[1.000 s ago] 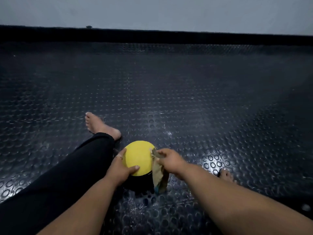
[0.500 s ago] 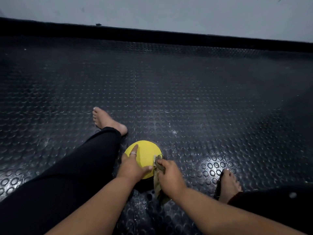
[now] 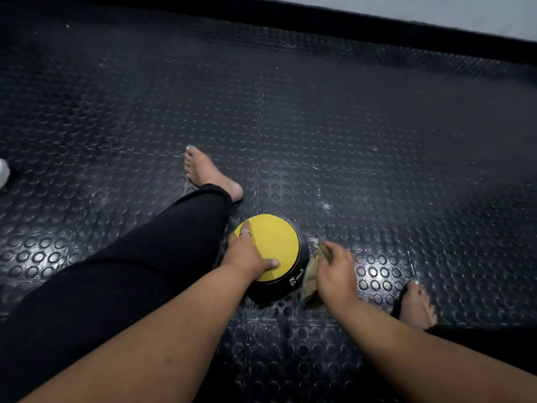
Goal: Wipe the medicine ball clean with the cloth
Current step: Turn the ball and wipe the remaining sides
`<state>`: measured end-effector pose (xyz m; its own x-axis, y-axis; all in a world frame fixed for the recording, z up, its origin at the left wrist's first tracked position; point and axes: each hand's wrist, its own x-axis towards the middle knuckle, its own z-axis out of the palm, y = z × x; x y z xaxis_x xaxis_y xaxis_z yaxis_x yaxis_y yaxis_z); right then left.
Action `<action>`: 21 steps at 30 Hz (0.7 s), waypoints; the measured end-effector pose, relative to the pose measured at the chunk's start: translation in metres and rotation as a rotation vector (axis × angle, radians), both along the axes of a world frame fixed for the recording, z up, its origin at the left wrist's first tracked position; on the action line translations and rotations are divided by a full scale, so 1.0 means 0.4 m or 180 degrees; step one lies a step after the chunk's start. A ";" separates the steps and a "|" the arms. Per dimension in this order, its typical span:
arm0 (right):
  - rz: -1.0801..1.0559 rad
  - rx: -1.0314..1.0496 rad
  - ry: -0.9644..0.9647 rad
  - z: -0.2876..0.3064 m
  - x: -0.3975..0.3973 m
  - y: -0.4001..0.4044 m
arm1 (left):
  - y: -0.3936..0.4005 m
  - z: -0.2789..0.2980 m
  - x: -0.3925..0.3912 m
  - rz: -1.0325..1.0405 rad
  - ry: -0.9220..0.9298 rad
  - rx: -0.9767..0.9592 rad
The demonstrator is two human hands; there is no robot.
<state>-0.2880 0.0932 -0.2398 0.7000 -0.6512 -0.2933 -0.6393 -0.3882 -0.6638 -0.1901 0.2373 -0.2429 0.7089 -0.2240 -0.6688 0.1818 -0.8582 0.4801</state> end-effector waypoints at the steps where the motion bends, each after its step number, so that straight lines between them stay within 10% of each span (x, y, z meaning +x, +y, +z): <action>1: 0.0116 0.0008 -0.0019 0.005 0.009 0.030 | -0.002 -0.002 0.000 -0.0035 0.0030 0.0054; 14: -0.0188 0.0395 0.0751 -0.051 0.155 -0.027 | -0.013 -0.024 0.021 -0.0374 0.0197 0.0280; 21: 0.0728 -0.0227 -0.0187 -0.040 0.072 0.071 | 0.027 -0.033 0.032 -0.0308 0.0207 0.0096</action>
<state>-0.2593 0.1216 -0.2557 0.8461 -0.4913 -0.2068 -0.4905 -0.5656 -0.6630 -0.1772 0.2479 -0.2561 0.6399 -0.2684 -0.7201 0.1272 -0.8871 0.4438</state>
